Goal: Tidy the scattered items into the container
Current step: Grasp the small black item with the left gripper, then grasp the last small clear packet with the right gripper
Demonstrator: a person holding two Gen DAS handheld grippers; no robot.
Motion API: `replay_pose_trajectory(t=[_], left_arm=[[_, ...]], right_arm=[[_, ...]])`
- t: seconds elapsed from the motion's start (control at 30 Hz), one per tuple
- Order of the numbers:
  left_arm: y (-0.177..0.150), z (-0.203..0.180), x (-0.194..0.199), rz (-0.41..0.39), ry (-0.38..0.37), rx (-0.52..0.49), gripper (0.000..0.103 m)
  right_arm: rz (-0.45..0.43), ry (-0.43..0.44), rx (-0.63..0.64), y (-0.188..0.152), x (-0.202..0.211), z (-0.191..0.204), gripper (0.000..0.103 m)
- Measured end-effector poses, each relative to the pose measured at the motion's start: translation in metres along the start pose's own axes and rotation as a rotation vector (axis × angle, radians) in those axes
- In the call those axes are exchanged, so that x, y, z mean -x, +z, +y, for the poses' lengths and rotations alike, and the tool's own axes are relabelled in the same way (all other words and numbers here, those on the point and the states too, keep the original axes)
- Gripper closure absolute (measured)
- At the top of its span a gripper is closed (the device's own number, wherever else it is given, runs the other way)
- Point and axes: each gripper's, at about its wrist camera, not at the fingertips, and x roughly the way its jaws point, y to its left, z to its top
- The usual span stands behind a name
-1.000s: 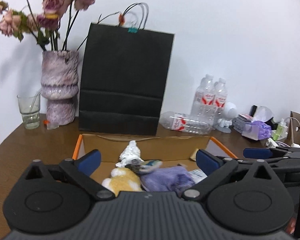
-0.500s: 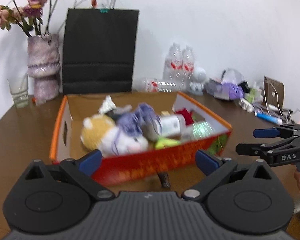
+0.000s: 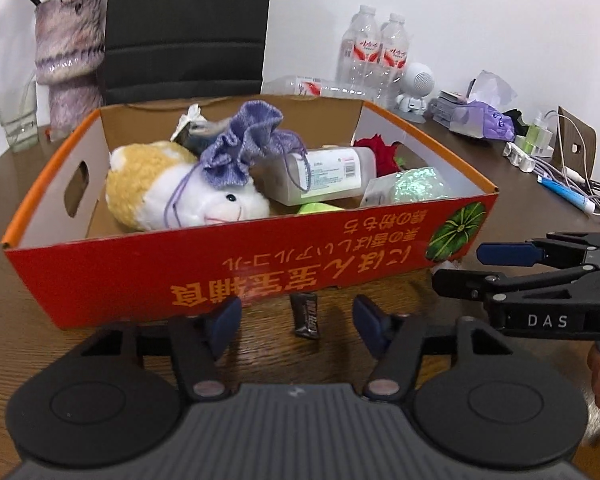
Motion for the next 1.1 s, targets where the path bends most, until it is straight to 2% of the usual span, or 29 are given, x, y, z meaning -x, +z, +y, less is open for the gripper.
replay_pose_trajectory(t=[0.1, 0.17, 0.23, 0.27, 0.3, 0.33, 0.4, 0.47, 0.57, 0.7, 0.8, 0.83, 1.1], left_arm=[[0.000, -0.004, -0.006, 0.005, 0.015, -0.013, 0.049], [-0.001, -0.008, -0.009, -0.001, 0.044, -0.045, 0.057], [-0.002, -0.010, -0.008, -0.005, 0.064, -0.058, 0.072], [-0.003, -0.010, -0.007, -0.007, 0.066, -0.057, 0.076], [-0.004, -0.009, -0.006, -0.006, 0.059, -0.053, 0.086], [-0.005, -0.008, -0.004, -0.003, 0.046, -0.049, 0.089], [-0.008, -0.009, -0.001, -0.006, 0.032, -0.051, 0.089], [-0.012, -0.012, 0.002, -0.018, 0.020, -0.065, 0.090], [-0.016, -0.015, 0.007, -0.029, 0.013, -0.083, 0.090], [-0.018, -0.017, 0.014, -0.047, -0.008, -0.085, 0.090], [-0.019, -0.016, 0.021, -0.064, -0.022, -0.079, 0.090], [-0.019, -0.015, 0.024, -0.071, -0.033, -0.074, 0.090], [-0.028, -0.013, 0.049, -0.132, -0.060, -0.081, 0.090]], right_arm=[[0.004, -0.017, 0.009, 0.001, -0.006, 0.002, 0.040], [0.012, -0.019, 0.010, -0.001, -0.010, 0.004, 0.043], [0.012, -0.029, 0.019, -0.004, -0.012, 0.006, 0.046], [0.003, -0.033, 0.027, -0.005, -0.012, 0.008, 0.050], [0.000, -0.026, 0.027, -0.006, -0.010, 0.009, 0.055], [-0.001, -0.017, 0.024, -0.007, -0.009, 0.009, 0.064], [-0.009, -0.020, 0.033, -0.010, -0.006, 0.012, 0.065], [-0.021, -0.030, 0.058, -0.014, -0.002, 0.016, 0.071], [-0.038, -0.051, 0.096, -0.019, 0.003, 0.024, 0.072], [-0.047, -0.033, 0.110, -0.022, 0.009, 0.030, 0.076], [-0.067, -0.026, 0.120, -0.022, 0.016, 0.034, 0.087], [-0.070, -0.014, 0.115, -0.022, 0.019, 0.034, 0.095], [-0.097, 0.053, 0.064, -0.026, 0.036, 0.033, 0.096]])
